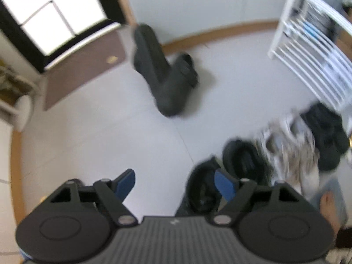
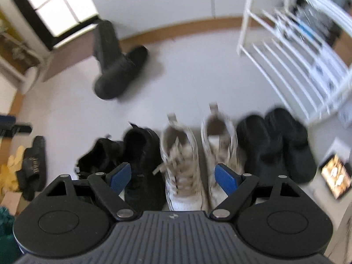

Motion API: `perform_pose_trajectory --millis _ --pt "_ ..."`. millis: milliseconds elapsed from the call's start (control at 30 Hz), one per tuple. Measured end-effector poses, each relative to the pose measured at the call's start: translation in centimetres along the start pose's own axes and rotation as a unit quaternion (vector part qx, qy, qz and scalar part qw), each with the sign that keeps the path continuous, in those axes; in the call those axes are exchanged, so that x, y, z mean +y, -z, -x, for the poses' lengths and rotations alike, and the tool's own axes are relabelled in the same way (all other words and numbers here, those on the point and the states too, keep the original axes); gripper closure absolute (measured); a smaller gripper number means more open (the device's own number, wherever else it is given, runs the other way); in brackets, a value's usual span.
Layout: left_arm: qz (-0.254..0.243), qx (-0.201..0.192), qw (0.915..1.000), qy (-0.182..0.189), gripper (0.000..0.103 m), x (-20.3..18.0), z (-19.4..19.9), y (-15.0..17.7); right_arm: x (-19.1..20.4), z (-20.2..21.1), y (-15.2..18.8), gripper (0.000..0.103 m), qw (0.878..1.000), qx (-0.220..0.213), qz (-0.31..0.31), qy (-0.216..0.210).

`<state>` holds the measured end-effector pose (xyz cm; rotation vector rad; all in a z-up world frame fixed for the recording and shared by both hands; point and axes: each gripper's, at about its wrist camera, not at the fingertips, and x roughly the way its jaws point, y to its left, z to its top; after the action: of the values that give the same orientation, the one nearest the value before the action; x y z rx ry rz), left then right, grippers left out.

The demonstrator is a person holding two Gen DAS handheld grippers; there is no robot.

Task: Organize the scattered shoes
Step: 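Raise the left gripper away from the shoe row, then move the right gripper to the heel of the newly placed black sneaker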

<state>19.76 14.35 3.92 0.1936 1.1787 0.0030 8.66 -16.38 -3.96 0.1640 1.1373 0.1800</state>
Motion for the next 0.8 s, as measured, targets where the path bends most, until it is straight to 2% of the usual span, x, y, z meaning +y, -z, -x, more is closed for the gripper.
perform_pose_trajectory --millis 100,167,233,267,333,600,800 --pt "0.037 -0.014 0.9992 -0.008 0.021 0.4 3.6 -3.1 -1.4 1.3 -0.4 0.014 0.999 -0.019 0.001 -0.027" --pt "0.066 -0.016 0.9977 -0.008 0.021 0.4 5.5 -4.8 -2.4 0.7 -0.9 0.014 0.999 0.009 -0.033 -0.025" --pt "0.084 -0.007 0.9963 -0.016 0.021 0.0 6.8 -6.0 -2.8 0.4 -1.2 0.014 0.998 0.019 -0.048 -0.046" --pt "0.083 -0.006 0.9963 -0.02 0.021 -0.4 7.0 -6.5 -2.6 0.3 -1.4 0.014 0.997 0.021 -0.036 -0.065" --pt "0.078 -0.003 0.9965 -0.032 0.021 -1.6 7.6 -7.4 -2.1 0.4 -1.5 0.014 0.997 0.02 -0.011 -0.067" --pt "0.064 0.045 0.9955 -0.054 0.021 -4.8 5.8 -6.8 -0.7 0.0 -1.7 0.014 0.996 0.026 0.032 -0.079" --pt "0.09 0.048 0.9928 -0.062 0.021 -4.5 5.5 -5.2 -0.8 0.2 -0.8 0.014 0.994 0.034 0.07 -0.074"
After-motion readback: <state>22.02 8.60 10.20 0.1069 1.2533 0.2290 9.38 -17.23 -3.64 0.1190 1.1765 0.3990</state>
